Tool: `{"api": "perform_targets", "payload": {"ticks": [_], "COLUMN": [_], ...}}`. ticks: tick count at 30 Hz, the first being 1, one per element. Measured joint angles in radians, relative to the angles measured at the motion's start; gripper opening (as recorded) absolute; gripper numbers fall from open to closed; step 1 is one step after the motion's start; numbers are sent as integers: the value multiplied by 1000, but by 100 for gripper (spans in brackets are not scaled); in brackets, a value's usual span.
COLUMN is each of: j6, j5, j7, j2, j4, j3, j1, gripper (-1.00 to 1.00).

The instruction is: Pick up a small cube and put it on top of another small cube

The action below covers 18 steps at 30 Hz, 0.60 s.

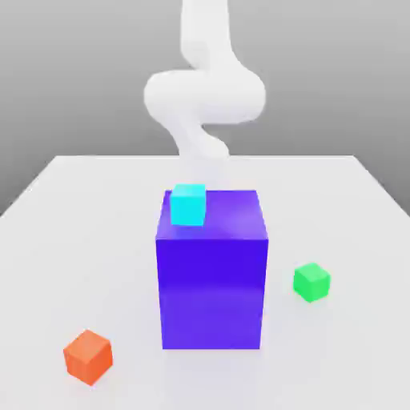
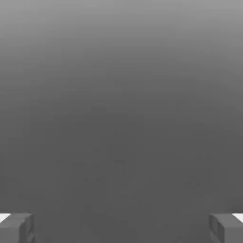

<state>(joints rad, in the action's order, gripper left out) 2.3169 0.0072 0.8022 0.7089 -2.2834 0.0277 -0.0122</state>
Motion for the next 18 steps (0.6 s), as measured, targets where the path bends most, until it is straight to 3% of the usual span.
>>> {"api": "perform_targets", "payload": {"ticks": [18], "j6": [120], "j5": [126], "j7": [-39], "j2": [-658], "j4": [120], "j3": [207], "j1": [-114], "gripper": [0]}}
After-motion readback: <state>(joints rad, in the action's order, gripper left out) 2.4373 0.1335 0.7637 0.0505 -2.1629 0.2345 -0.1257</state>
